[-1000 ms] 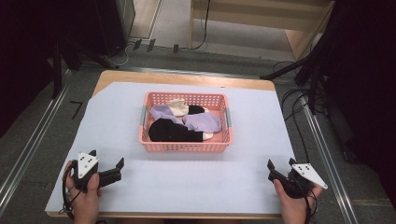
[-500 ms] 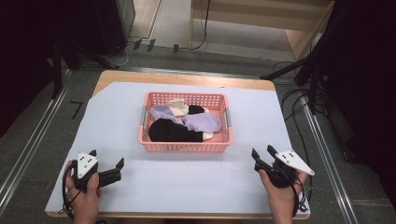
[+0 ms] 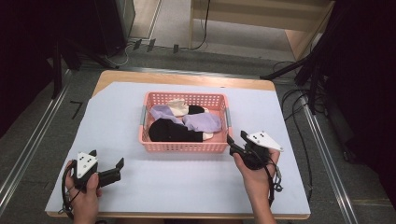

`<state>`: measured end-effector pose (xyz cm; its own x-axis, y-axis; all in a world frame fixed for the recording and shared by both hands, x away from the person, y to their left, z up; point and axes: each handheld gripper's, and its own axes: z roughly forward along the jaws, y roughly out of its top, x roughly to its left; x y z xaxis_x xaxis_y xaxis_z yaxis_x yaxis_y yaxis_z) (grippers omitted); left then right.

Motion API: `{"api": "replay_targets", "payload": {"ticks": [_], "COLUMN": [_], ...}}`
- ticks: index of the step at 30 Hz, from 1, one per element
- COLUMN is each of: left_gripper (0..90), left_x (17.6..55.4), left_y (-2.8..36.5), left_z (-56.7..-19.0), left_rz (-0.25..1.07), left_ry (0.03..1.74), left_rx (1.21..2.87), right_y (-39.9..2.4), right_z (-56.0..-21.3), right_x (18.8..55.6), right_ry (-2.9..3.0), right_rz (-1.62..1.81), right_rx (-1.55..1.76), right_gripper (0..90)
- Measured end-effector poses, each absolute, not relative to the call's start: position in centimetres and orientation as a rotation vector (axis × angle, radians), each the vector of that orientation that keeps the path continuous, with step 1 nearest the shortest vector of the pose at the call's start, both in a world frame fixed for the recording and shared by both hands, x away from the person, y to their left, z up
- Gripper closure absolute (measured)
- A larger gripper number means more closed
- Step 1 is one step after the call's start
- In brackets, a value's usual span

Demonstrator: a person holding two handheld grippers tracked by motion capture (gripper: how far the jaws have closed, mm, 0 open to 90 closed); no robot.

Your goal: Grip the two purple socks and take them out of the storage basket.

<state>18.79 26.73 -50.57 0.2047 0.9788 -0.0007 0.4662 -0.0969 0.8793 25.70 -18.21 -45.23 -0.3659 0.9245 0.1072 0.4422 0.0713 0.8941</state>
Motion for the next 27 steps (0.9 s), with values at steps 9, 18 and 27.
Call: {"api": "replay_targets", "payload": {"ticks": [9, 18, 27], "left_gripper": [3.1, 3.1, 3.1], "left_x": [18.8, 18.8, 18.9], "left_y": [26.8, 26.8, 26.8], "left_z": [-50.6, -50.6, -50.6], "left_rz": [0.811, 0.810, 0.804], "left_ry": [1.373, 1.372, 1.373], "left_rx": [1.696, 1.695, 1.699], "right_y": [-14.9, -11.9, -9.7], "right_z": [-44.8, -45.0, -45.7], "right_x": [27.5, 29.4, 31.9], "right_ry": [1.922, 1.988, 2.063], "right_rz": [1.276, 1.249, 1.198], "right_rx": [1.328, 1.296, 1.345], "right_gripper": [50.2, 61.3, 72.0]}}
